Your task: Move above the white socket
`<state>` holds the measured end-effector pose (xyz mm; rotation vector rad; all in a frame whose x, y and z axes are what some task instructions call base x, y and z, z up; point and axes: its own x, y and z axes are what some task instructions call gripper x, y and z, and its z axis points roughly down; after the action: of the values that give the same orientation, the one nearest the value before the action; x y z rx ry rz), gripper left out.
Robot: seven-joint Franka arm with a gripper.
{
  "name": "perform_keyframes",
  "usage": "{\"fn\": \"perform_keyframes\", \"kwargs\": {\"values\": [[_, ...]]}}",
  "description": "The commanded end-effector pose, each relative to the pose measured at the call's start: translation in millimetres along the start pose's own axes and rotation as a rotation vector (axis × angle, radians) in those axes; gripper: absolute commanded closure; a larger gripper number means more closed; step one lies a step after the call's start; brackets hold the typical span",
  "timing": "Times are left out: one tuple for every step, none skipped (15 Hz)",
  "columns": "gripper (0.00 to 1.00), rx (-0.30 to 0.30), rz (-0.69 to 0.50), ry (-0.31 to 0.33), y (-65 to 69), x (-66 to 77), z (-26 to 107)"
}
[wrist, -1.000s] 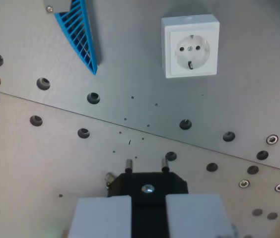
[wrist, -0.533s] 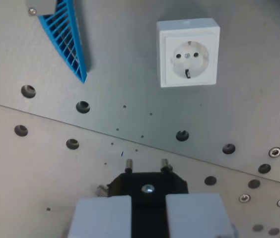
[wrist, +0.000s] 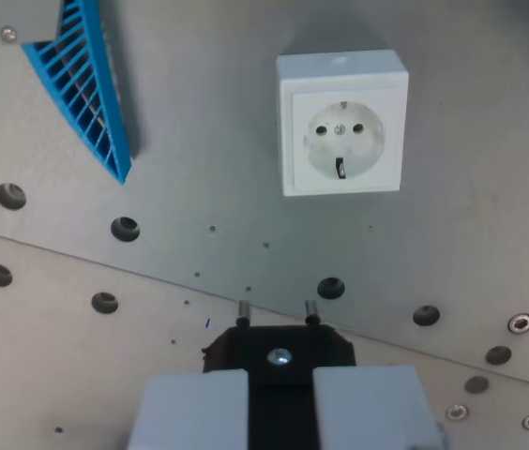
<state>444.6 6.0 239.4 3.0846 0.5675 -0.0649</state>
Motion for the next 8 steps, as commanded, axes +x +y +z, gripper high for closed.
{"fn": "perform_keyframes", "kwargs": {"values": [[1.00,-0.034,-0.040,0.083,6.9,-5.3,16.5],[1.00,-0.036,-0.039,0.083,8.5,-5.4,21.5],[1.00,-0.036,-0.040,0.082,10.1,-5.4,26.5],[1.00,-0.035,-0.044,0.082,11.6,-5.3,31.4],[1.00,-0.034,-0.046,0.081,13.1,-5.2,36.4],[1.00,-0.033,-0.046,0.079,14.7,-5.0,41.4],[1.00,-0.034,-0.045,0.079,16.4,-4.8,46.3],[1.00,-0.036,-0.045,0.077,18.0,-4.6,51.3]]}}
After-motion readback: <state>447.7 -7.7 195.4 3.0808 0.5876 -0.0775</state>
